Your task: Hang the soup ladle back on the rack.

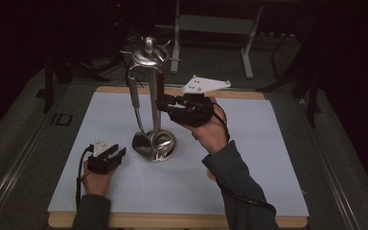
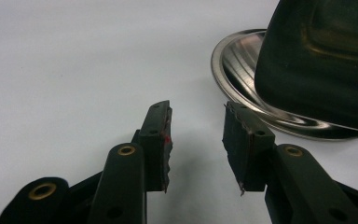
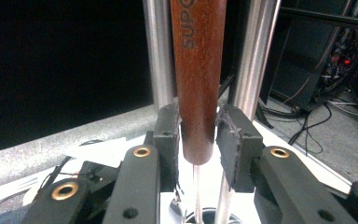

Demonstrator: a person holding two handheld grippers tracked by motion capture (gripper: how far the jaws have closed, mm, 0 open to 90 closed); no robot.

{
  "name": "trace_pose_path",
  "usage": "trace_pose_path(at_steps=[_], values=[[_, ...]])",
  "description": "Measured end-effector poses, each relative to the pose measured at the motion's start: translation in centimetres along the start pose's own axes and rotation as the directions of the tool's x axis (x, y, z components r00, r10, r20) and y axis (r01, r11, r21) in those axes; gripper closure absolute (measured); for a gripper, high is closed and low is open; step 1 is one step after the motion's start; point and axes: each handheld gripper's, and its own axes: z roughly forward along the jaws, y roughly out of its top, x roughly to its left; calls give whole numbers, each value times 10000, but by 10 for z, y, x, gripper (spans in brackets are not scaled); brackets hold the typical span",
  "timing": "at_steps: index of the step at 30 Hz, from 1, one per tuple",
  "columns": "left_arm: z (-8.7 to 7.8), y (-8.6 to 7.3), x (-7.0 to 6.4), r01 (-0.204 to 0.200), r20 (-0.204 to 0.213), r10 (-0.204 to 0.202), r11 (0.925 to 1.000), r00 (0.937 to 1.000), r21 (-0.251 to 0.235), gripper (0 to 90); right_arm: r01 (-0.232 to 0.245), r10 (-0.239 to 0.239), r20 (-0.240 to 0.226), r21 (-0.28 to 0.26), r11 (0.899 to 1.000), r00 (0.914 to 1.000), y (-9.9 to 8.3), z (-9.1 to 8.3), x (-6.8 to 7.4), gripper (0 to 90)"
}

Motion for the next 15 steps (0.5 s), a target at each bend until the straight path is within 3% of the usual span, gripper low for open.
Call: trace_pose_path(at_steps=[11,15], values=[[0,0,0,4,-3,-4,10000,10000,4,619,-119,118,-247,-31,9999,9996,-2,2,-1,722],[0,0,0,8,-7,-8,10000,10000,5,619,-34,34,-129,-30,10000,9999,-1,1,-1,726]])
